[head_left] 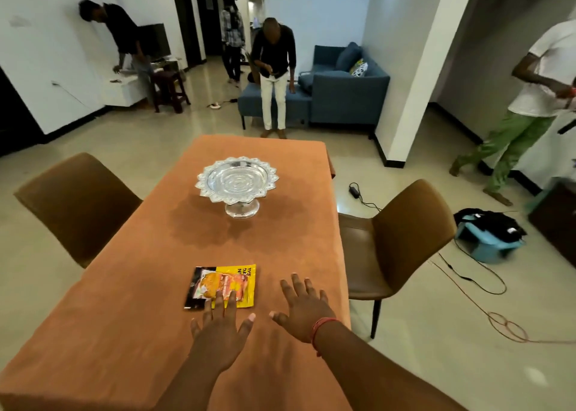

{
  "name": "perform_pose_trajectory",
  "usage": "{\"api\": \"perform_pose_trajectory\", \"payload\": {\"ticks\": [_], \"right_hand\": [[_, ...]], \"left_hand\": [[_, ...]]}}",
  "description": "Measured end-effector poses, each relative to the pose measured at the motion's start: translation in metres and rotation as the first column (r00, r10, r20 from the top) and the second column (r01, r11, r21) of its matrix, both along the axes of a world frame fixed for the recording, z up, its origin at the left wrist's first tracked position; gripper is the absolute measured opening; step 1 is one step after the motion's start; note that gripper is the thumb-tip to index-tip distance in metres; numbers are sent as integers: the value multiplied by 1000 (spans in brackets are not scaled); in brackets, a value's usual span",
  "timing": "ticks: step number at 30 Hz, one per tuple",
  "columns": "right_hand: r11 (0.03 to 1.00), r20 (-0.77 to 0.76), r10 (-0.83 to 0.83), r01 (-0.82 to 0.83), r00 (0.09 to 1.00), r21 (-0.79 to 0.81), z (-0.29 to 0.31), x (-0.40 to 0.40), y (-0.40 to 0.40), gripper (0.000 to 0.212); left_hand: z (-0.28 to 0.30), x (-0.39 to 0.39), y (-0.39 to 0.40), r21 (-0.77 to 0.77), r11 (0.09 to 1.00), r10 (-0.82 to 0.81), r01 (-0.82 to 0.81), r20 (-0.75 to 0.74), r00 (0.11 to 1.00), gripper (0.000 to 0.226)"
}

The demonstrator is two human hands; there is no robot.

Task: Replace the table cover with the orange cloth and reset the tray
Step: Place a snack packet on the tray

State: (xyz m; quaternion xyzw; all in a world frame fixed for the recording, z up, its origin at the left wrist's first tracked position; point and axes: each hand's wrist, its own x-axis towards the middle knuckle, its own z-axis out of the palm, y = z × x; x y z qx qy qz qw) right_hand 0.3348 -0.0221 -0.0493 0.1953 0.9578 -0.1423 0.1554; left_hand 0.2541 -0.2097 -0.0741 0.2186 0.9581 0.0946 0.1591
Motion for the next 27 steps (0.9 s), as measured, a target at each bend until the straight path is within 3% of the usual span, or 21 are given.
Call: {"api": "perform_pose_trajectory", "payload": {"ticks": [6, 12, 18, 24, 27], "right_hand": [[998, 45, 64, -64, 997, 15, -13, -16, 26, 82], [974, 30, 224, -224, 974, -26, -29, -61, 69, 82], [893, 31, 448, -445, 894, -66, -43, -91, 107, 82], [812, 83, 583, -575, 808, -101, -50, -113, 115, 82], [773, 89, 635, -628, 768, -91, -54, -131, 101, 82]], "left_hand": [[-12, -9, 19, -10, 999, 40, -40, 32, 999, 78], [-21, -19, 48, -35, 971, 238, -237, 19, 971, 80], [-31, 5, 99, -35, 908, 418, -417, 21, 908, 129], [-30, 23, 111, -86, 828, 559, -554, 40, 828, 117], [-36, 22, 98, -96, 766, 643, -636, 75, 762, 88]]}}
